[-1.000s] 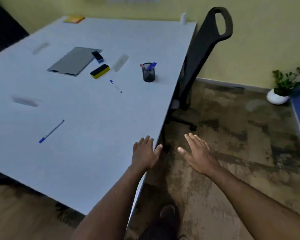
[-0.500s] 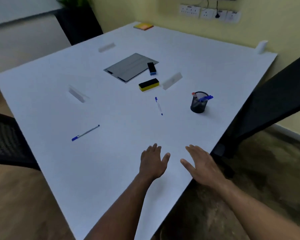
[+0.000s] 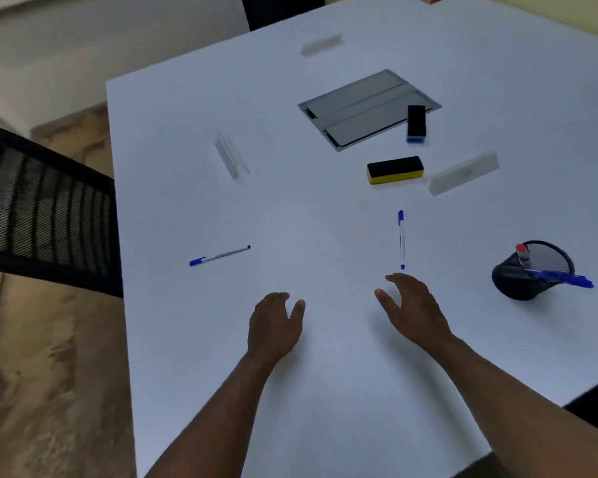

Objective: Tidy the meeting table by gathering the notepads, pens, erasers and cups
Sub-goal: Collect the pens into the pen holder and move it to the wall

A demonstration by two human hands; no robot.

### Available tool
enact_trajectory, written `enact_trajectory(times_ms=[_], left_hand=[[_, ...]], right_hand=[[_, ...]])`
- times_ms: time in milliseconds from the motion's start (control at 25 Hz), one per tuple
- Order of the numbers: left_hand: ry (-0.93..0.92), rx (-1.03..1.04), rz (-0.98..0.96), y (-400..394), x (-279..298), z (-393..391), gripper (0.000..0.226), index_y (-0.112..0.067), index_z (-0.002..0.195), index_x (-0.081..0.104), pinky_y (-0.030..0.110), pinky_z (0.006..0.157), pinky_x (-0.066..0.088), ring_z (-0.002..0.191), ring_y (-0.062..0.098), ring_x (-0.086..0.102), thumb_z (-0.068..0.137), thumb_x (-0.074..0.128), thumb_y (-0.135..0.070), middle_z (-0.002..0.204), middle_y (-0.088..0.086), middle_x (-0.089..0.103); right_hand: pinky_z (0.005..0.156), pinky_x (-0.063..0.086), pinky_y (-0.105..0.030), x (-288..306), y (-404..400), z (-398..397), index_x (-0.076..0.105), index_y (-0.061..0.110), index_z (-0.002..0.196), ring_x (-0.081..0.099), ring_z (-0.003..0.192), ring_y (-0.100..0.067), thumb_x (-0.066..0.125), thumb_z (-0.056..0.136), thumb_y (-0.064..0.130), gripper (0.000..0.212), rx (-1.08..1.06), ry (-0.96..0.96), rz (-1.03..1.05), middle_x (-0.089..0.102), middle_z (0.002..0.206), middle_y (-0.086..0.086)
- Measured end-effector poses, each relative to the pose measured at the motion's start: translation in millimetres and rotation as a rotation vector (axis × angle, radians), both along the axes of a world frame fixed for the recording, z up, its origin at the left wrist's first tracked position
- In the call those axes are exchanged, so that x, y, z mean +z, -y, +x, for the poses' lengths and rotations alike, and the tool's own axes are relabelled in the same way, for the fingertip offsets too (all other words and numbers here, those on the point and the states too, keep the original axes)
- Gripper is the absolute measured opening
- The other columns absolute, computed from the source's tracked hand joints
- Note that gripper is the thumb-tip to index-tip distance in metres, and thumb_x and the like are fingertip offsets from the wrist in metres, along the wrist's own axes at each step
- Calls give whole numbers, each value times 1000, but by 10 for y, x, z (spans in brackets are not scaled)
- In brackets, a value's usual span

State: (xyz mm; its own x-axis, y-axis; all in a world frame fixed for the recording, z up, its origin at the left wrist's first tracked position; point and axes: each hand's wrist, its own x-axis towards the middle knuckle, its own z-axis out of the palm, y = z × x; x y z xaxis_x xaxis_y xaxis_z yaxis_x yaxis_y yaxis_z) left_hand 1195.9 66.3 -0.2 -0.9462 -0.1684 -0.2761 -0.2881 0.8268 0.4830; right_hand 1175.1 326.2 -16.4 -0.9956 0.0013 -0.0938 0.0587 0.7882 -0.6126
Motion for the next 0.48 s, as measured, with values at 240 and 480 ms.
enact_trajectory(times_ms=[240, 480], left_hand=[[342, 54, -192, 296, -397, -507, 76, -13, 152, 24, 44, 116, 25, 148, 30, 14, 93, 48, -55, 162, 11, 11], [81, 829, 196, 559, -542, -1163, 44, -3, 92, 64, 40, 86, 51, 95, 35, 64, 92, 53, -45, 96, 15, 66]], right_hand=[[82, 44, -39, -315, -98, -995, 59, 4, 112, 53, 108, -34, 67, 85, 18, 31, -158, -26, -4, 59, 111, -14], [82, 44, -46, -442, -175, -1639, 47, 0, 118, 49, 109, -42, 64, 83, 11, 41, -332, 61, 50, 50, 118, -23]])
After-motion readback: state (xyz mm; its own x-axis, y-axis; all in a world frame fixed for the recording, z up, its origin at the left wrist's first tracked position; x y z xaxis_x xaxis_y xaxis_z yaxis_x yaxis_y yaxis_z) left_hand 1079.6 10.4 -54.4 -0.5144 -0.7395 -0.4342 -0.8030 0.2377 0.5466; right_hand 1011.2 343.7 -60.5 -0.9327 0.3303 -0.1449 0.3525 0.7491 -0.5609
